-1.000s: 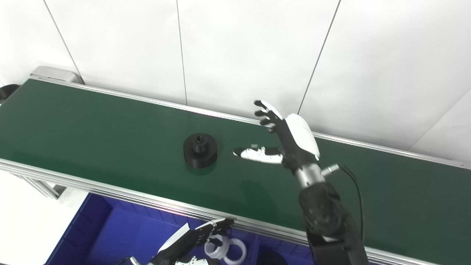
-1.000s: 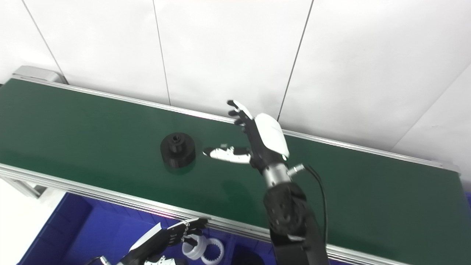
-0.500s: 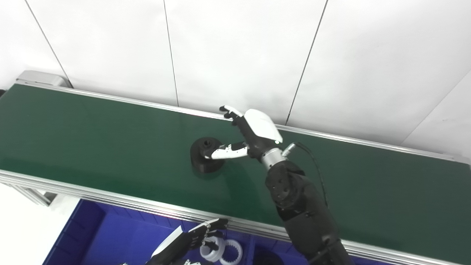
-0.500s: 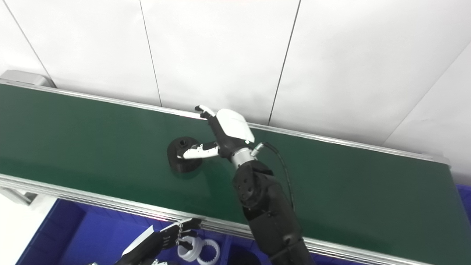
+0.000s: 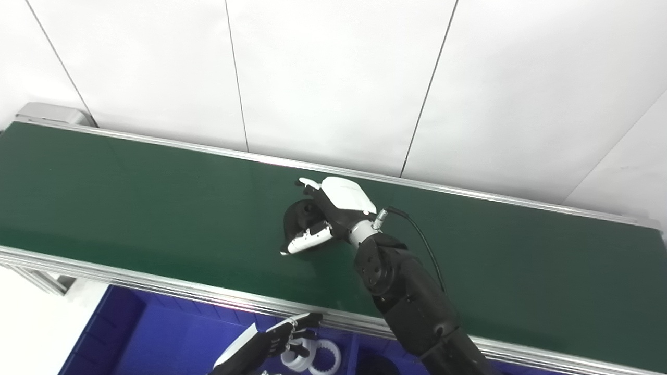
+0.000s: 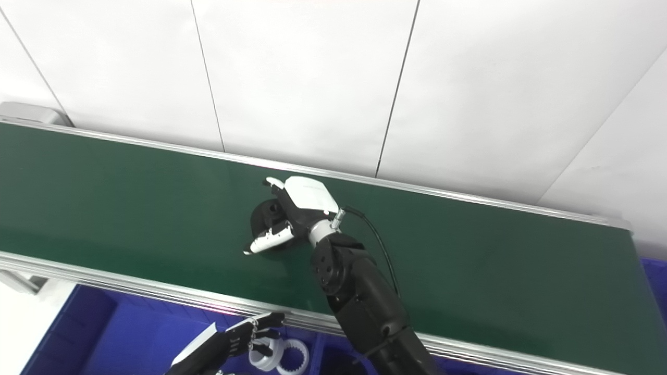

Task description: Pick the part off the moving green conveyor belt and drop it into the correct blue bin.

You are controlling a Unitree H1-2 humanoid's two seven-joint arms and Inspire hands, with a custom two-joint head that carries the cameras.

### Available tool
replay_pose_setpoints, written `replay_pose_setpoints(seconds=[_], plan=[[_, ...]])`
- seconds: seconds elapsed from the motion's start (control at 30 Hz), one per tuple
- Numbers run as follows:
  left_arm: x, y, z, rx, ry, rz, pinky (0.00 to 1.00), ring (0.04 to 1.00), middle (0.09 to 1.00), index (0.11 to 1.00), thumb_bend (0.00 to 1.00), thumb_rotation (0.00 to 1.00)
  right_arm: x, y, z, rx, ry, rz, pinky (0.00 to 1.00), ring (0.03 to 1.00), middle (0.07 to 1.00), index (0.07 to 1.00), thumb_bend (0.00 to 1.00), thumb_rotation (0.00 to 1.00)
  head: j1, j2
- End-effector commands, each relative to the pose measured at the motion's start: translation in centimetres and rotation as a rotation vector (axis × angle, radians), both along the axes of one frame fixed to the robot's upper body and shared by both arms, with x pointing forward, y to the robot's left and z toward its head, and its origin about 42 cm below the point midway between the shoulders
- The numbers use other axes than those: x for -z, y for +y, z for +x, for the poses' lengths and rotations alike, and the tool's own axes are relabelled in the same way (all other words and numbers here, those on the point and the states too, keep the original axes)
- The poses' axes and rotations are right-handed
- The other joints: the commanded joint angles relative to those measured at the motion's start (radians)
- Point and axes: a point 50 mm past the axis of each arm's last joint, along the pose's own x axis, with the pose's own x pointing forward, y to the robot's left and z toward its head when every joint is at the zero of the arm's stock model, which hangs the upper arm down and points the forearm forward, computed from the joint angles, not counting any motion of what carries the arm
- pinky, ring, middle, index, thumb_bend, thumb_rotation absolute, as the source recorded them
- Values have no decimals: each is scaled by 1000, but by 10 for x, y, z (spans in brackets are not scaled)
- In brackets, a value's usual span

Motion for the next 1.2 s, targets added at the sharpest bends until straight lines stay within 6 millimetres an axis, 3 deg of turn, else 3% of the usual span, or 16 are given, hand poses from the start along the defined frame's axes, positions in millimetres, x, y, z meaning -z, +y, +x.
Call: replay_pose_setpoints(seconds=[0.0, 0.03, 0.17, 0.33, 0.4, 0.43, 0.5, 0.6, 0.73, 1.03, 1.13, 1.17], plan=[[-10, -4, 2, 5, -60, -31, 698, 846, 898, 884, 682, 688, -13, 5, 5, 2, -31, -4, 695, 811, 874, 915, 960, 238, -1, 1], [-11, -4, 2, 3, -60, -35, 700, 845, 897, 882, 678, 681, -10, 4, 5, 5, -35, -18, 690, 803, 868, 905, 933, 157, -2, 2], [-10, -4, 2, 1, -58, -38, 707, 844, 898, 882, 673, 671, -1, -4, 5, 1, -60, -106, 668, 784, 849, 891, 750, 12, -2, 2], [-9, -3, 3, 6, -50, -47, 724, 850, 907, 887, 666, 678, 1, -15, 4, -3, -85, -136, 624, 757, 832, 860, 638, 0, 0, 4], [-11, -3, 3, 10, -57, -45, 727, 854, 908, 888, 661, 683, -1, -18, 2, 10, -104, -109, 552, 707, 790, 784, 616, 0, -1, 6], [-12, -3, 3, 10, -61, -41, 731, 857, 911, 890, 661, 687, -3, -18, 1, 20, -112, -92, 471, 566, 718, 697, 554, 0, -2, 7], [-13, -3, 3, 8, -68, -33, 731, 857, 911, 890, 660, 689, -4, -19, 0, 31, -134, -70, 378, 463, 577, 559, 523, 0, -4, 9], [-13, -3, 4, 9, -73, -25, 747, 866, 915, 891, 643, 694, -5, -19, -2, 40, -188, -45, 247, 378, 469, 538, 513, 0, -6, 11], [-14, -3, 4, 7, -73, -30, 746, 862, 916, 890, 618, 684, -10, -21, -6, 49, -250, 10, 192, 366, 447, 522, 513, 0, -14, 19], [-20, -4, 0, -5, -99, -14, 706, 862, 923, 897, 675, 772, -35, -35, -30, 106, -365, 146, 262, 361, 467, 533, 510, 0, -54, 91], [-25, -7, -3, -19, -113, -31, 744, 868, 923, 899, 657, 762, -54, -50, -48, 132, -406, 195, 277, 364, 472, 533, 512, 0, -61, 148], [-26, -7, -4, -23, -117, -35, 778, 878, 924, 900, 636, 760, -59, -54, -53, 139, -414, 206, 318, 388, 512, 505, 513, 0, -61, 148]])
